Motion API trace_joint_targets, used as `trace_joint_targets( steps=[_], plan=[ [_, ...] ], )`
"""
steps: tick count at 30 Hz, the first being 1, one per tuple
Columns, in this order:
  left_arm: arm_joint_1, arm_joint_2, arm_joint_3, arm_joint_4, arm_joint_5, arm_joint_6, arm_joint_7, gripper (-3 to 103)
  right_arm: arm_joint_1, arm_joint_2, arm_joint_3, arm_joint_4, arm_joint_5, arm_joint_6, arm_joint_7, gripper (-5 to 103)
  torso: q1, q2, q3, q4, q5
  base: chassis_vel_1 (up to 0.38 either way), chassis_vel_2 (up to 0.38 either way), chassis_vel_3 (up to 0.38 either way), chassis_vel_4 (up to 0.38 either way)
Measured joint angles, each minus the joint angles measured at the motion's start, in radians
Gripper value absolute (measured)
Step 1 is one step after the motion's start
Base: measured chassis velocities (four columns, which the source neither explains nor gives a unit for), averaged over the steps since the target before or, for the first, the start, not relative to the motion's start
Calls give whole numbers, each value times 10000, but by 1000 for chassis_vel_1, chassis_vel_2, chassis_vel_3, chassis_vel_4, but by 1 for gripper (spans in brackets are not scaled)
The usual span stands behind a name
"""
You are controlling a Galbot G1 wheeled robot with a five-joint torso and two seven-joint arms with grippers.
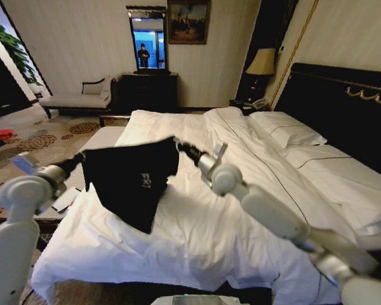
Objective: Fold the clothes on the bed.
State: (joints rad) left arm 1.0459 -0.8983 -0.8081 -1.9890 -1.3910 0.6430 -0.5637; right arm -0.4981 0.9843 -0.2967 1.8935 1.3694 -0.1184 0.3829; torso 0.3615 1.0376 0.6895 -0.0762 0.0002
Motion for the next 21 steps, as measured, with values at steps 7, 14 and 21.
trace_joint_targets(
  steps=[7, 14, 21],
  plan=[
    [403, -388, 306, -13, 616, 8, -42, 0, -912, 653, 197, -616, -495, -174, 446, 0, 3, -1, 2, 9, -3, 0, 0, 0, 0],
    [387, 63, -270, -786, 308, -199, -49, 0, -530, 567, 596, -283, -346, -25, 20, 0, 2, 0, 2, 8, -3, 0, 0, 0, 0],
    [-286, 1945, -1252, -1795, -673, -925, 480, 0, 492, -206, 1379, 662, 580, 942, -1492, 0, 2, 0, 1, 6, 1, 0, 0, 0, 0]
  ],
)
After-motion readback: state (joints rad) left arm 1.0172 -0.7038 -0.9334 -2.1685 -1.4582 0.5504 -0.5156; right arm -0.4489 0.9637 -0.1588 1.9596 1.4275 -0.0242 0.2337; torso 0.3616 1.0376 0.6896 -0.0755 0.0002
